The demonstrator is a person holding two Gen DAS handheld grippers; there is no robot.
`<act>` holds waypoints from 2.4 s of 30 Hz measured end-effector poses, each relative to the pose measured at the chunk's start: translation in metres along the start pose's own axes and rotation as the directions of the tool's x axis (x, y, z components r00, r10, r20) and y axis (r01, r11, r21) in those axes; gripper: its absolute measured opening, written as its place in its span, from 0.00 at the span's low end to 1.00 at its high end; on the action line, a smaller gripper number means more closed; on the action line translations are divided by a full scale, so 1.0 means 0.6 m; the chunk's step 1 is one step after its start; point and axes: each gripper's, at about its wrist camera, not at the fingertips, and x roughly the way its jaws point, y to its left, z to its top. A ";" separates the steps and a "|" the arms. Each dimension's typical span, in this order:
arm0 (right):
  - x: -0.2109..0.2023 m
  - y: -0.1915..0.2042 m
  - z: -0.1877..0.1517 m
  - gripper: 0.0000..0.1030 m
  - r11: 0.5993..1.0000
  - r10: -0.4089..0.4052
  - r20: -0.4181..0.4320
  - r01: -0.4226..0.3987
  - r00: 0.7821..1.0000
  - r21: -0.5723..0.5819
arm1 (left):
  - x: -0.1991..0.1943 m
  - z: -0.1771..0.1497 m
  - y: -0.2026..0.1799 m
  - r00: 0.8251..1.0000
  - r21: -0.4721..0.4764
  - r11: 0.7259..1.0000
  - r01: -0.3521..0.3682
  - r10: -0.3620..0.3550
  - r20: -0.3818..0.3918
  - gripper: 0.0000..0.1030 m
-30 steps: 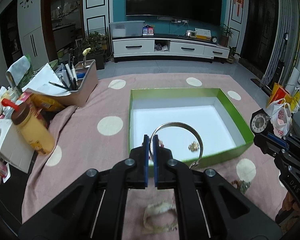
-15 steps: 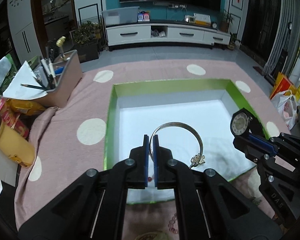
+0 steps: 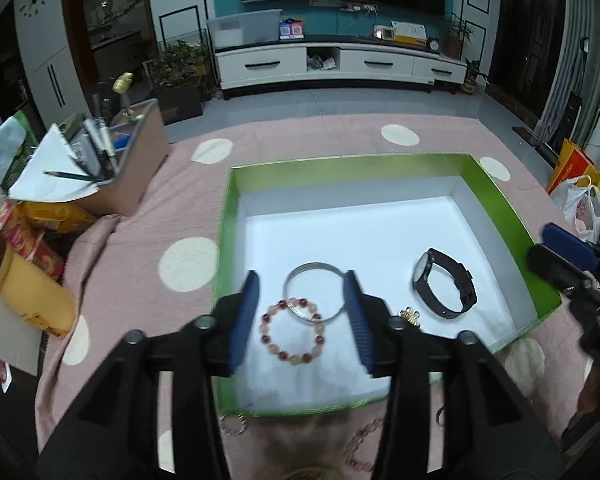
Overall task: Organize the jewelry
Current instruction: 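Open both grippers in the box and withdraw toward the cream watch, then grasp the cream watch with the left gripper while the right grasps the green jade pendant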
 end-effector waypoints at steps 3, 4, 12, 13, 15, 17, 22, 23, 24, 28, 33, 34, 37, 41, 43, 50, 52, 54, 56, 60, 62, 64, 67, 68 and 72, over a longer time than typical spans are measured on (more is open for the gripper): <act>-0.036 -0.014 -0.012 0.47 1.000 -0.015 0.010 0.014 1.000 0.014 | -0.029 -0.015 0.020 1.000 -0.007 1.000 -0.023 0.024 0.018 0.51; -0.050 -0.019 -0.019 0.47 1.000 -0.019 0.013 0.018 1.000 0.019 | -0.039 -0.022 0.027 0.999 -0.013 1.000 -0.025 0.026 0.023 0.53; -0.131 -0.030 -0.079 0.48 0.998 -0.043 -0.009 0.043 0.999 0.051 | -0.109 -0.109 0.114 0.998 -0.142 0.988 -0.058 0.061 0.017 0.58; -0.138 -0.029 -0.087 0.48 0.998 -0.045 -0.013 0.045 0.999 0.053 | -0.116 -0.120 0.123 0.998 -0.155 0.986 -0.062 0.065 0.014 0.58; -0.148 -0.023 -0.100 0.48 0.997 -0.044 -0.021 0.045 0.999 0.060 | -0.130 -0.146 0.138 0.997 -0.180 0.981 -0.070 0.072 0.004 0.59; -0.157 -0.019 -0.111 0.48 0.997 -0.043 -0.028 0.045 0.999 0.066 | -0.142 -0.173 0.148 0.997 -0.195 0.978 -0.079 0.079 -0.006 0.59; -0.179 -0.002 -0.136 0.48 0.997 -0.032 -0.040 0.035 0.999 0.069 | -0.157 -0.229 0.159 0.997 -0.226 0.972 -0.068 0.060 -0.040 0.60; -0.182 0.002 -0.141 0.48 0.997 -0.029 -0.045 0.032 0.999 0.067 | -0.159 -0.240 0.158 0.997 -0.228 0.972 -0.065 0.055 -0.050 0.60; -0.185 0.006 -0.146 0.48 0.997 -0.028 -0.049 0.031 0.998 0.065 | -0.159 -0.249 0.157 0.997 -0.229 0.972 -0.061 0.049 -0.056 0.60; -0.192 0.018 -0.161 0.48 0.998 -0.024 -0.067 0.028 0.997 0.057 | -0.159 -0.274 0.149 0.996 -0.224 0.973 -0.045 0.027 -0.083 0.60; -0.196 0.030 -0.183 0.48 0.999 -0.026 -0.099 0.030 0.995 0.042 | -0.156 -0.302 0.134 0.994 -0.214 0.977 -0.023 -0.001 -0.111 0.61; -0.196 0.031 -0.188 0.48 0.999 -0.025 -0.106 0.030 0.994 0.040 | -0.156 -0.305 0.133 0.993 -0.213 0.977 -0.020 -0.004 -0.114 0.61; -0.191 0.032 -0.205 0.48 0.999 -0.029 -0.135 0.034 0.990 0.037 | -0.152 -0.315 0.128 0.992 -0.212 0.977 -0.010 -0.018 -0.128 0.61; -0.175 0.028 -0.226 0.48 0.998 -0.042 -0.178 0.048 0.983 0.032 | -0.145 -0.323 0.122 0.989 -0.212 0.977 0.004 -0.035 -0.143 0.61; -0.163 0.023 -0.233 0.48 0.998 -0.043 -0.195 0.051 0.980 0.038 | -0.142 -0.322 0.120 0.989 -0.215 0.977 0.009 -0.040 -0.145 0.61; -0.127 0.010 -0.238 0.48 0.997 -0.058 -0.223 0.068 0.973 0.040 | -0.125 -0.304 0.108 0.989 -0.215 0.976 0.026 -0.057 -0.140 0.61; -0.119 0.007 -0.236 0.48 0.997 -0.058 -0.225 0.070 0.973 0.042 | -0.119 -0.298 0.103 0.989 -0.209 0.978 0.026 -0.056 -0.139 0.61; -0.111 0.004 -0.233 0.48 0.997 -0.058 -0.224 0.069 0.973 0.043 | -0.112 -0.289 0.099 0.989 -0.200 0.979 0.030 -0.058 -0.137 0.61; -0.104 0.001 -0.229 0.48 0.997 -0.055 -0.222 0.067 0.973 0.048 | -0.103 -0.280 0.095 0.989 -0.192 0.981 0.028 -0.055 -0.138 0.61; -0.091 -0.001 -0.223 0.48 0.996 -0.051 -0.222 0.064 0.974 0.055 | -0.085 -0.265 0.089 0.988 -0.190 0.981 0.039 -0.067 -0.143 0.61; -0.087 -0.001 -0.222 0.48 0.996 -0.049 -0.224 0.063 0.973 0.055 | -0.075 -0.259 0.082 0.986 -0.178 0.983 0.047 -0.074 -0.147 0.60; -0.083 -0.001 -0.221 0.48 0.997 -0.046 -0.227 0.060 0.973 0.054 | -0.066 -0.255 0.076 0.985 -0.163 0.985 0.054 -0.079 -0.153 0.59; -0.077 -0.001 -0.221 0.48 0.997 -0.044 -0.232 0.057 0.972 0.051 | -0.051 -0.250 0.066 0.983 -0.129 0.989 0.068 -0.089 -0.163 0.54; -0.075 -0.001 -0.222 0.48 0.997 -0.043 -0.234 0.057 0.971 0.051 | -0.044 -0.248 0.063 0.981 -0.115 0.990 0.075 -0.094 -0.172 0.49; -0.067 -0.003 -0.222 0.48 0.997 -0.042 -0.242 0.056 0.969 0.051 | -0.033 -0.252 0.050 0.977 -0.064 0.993 0.096 -0.106 -0.185 0.35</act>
